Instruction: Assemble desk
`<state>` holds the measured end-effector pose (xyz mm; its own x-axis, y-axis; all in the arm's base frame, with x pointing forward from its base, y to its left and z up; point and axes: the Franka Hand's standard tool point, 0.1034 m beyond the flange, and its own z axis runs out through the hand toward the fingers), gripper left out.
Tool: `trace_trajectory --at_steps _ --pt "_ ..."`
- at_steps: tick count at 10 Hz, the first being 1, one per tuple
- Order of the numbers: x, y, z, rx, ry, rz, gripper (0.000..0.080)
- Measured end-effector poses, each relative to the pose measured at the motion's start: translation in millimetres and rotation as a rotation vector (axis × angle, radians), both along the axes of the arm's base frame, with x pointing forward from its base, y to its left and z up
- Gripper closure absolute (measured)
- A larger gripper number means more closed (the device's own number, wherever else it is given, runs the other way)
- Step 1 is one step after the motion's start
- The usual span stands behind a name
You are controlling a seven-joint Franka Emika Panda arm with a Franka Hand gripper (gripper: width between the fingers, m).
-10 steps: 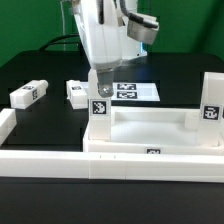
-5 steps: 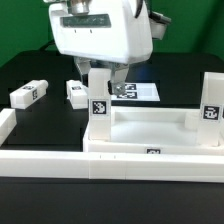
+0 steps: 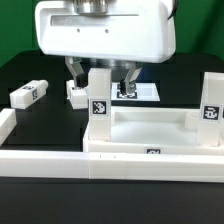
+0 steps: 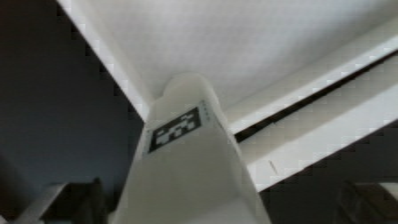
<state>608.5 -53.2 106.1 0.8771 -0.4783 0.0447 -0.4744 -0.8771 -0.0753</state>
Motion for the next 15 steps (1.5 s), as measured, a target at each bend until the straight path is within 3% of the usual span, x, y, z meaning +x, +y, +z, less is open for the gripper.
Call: trace_trajectory --at_steps 7,8,9,10,15 --pt "-0.6 -9.7 -1.5 -0.076 -0.018 0.485 0.0160" --pt "-0.5 -8.9 -1.5 -0.075 -0.018 0.483 0.0329" --pt "-0.5 -9.1 -1.5 -0.075 -0.018 0.483 0.0329" --pt "-0.5 -9.1 -1.5 -0.075 -0.019 0.483 0.0513" --pt "-0.4 -8.6 -1.6 -0.059 -0.015 0.306 0.0511"
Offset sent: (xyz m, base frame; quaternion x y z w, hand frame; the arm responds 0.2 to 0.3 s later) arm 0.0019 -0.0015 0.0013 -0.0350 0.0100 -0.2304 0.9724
